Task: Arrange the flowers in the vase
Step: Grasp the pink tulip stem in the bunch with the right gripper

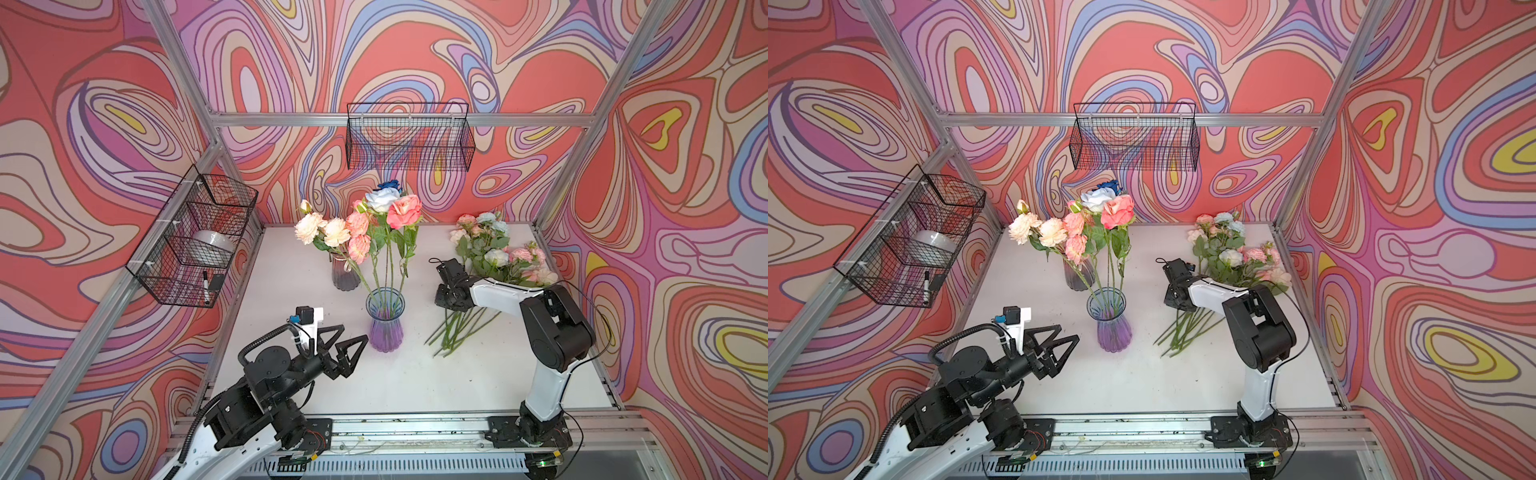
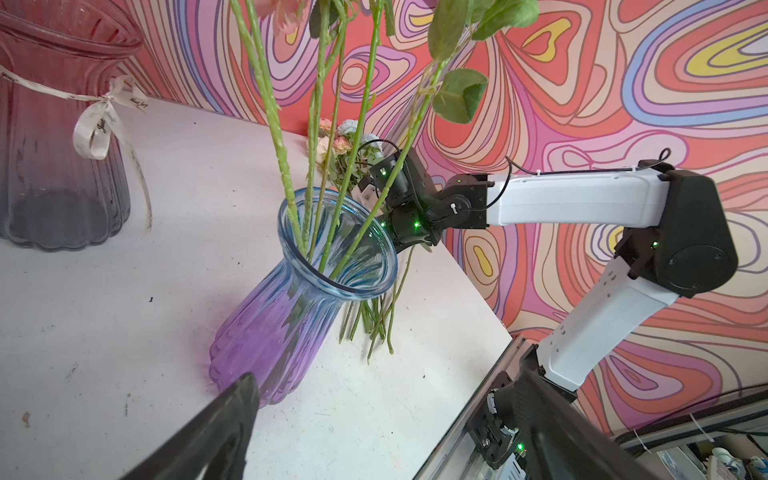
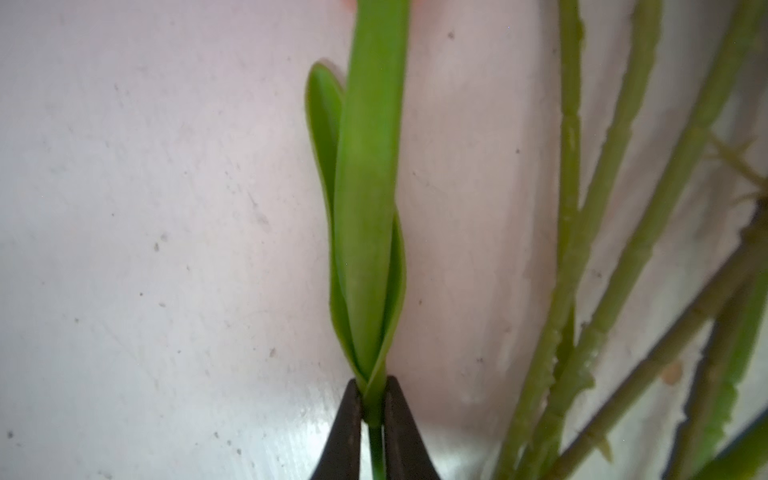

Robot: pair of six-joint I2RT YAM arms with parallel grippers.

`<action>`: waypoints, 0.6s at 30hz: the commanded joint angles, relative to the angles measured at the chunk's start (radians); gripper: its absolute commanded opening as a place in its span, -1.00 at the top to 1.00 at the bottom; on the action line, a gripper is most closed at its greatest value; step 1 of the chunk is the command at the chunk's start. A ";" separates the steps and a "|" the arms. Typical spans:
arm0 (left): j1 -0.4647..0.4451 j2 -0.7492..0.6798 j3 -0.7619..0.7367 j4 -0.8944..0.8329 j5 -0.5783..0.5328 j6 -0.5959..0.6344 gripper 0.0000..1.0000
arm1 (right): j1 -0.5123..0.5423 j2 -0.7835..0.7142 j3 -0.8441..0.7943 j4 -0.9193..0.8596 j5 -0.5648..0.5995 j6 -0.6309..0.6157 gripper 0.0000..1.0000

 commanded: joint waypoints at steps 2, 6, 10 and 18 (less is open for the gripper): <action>0.004 -0.004 0.004 -0.014 -0.012 0.005 -0.95 | -0.006 -0.016 -0.036 0.086 -0.003 -0.041 0.97; 0.004 -0.007 0.004 -0.016 -0.014 0.008 -0.95 | -0.007 -0.093 -0.089 0.212 0.015 -0.106 1.00; 0.004 -0.005 0.001 -0.010 -0.014 0.008 -0.95 | -0.006 -0.205 -0.133 0.323 0.045 -0.164 1.00; 0.004 0.010 0.007 0.011 -0.005 0.003 -0.95 | -0.005 -0.460 -0.223 0.464 0.143 -0.237 1.00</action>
